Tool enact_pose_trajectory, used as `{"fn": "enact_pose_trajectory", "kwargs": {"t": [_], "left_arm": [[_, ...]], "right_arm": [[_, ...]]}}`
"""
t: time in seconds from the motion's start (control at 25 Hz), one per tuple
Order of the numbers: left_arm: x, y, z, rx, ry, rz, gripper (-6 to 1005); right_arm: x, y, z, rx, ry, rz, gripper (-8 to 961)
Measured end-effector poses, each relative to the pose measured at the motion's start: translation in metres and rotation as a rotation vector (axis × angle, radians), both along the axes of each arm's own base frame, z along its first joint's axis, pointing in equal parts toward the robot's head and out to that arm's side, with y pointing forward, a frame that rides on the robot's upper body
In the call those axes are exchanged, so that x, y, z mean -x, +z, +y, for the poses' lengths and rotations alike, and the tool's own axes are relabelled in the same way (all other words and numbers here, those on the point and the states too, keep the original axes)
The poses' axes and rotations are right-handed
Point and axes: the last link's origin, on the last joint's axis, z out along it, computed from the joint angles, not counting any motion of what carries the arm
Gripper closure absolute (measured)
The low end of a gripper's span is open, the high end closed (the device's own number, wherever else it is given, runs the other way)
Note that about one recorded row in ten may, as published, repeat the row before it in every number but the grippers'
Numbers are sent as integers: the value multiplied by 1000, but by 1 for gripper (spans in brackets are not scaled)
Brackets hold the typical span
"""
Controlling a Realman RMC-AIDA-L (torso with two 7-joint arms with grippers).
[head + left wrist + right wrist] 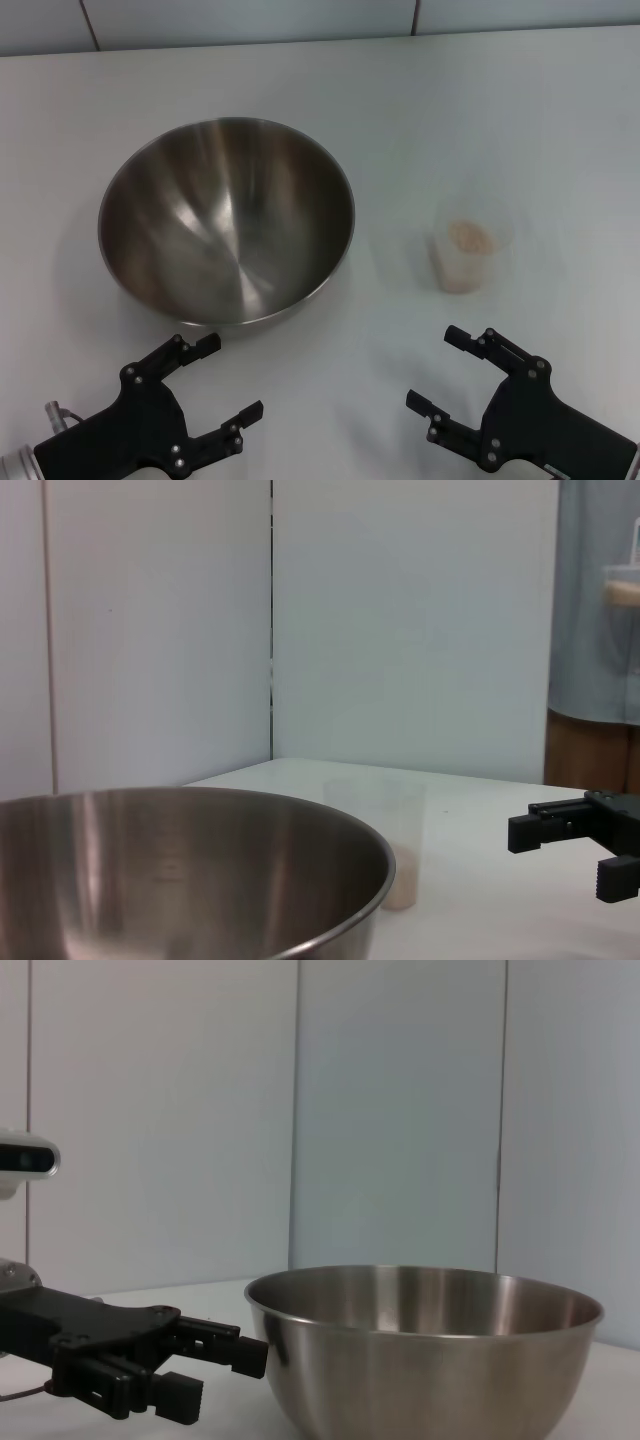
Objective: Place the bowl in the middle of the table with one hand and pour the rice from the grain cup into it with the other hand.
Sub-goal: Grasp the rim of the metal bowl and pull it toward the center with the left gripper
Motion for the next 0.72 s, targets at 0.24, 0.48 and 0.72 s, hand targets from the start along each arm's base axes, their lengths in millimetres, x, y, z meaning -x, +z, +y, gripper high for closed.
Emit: {"fn": "enact_pose_trajectory", "kwargs": {"t": [0.24,0.48,0.72], "left_arm": [[0,0,0,1,-1,1,162],[-1,0,1,2,-6,1,169],[-8,10,-8,-12,-77,-56,176]], "right_arm": [[-1,-1,1,1,-8,-7,183],[-2,0,1,-4,-12,-6,183],[-2,0,2,-6,-14,-6,183]]}}
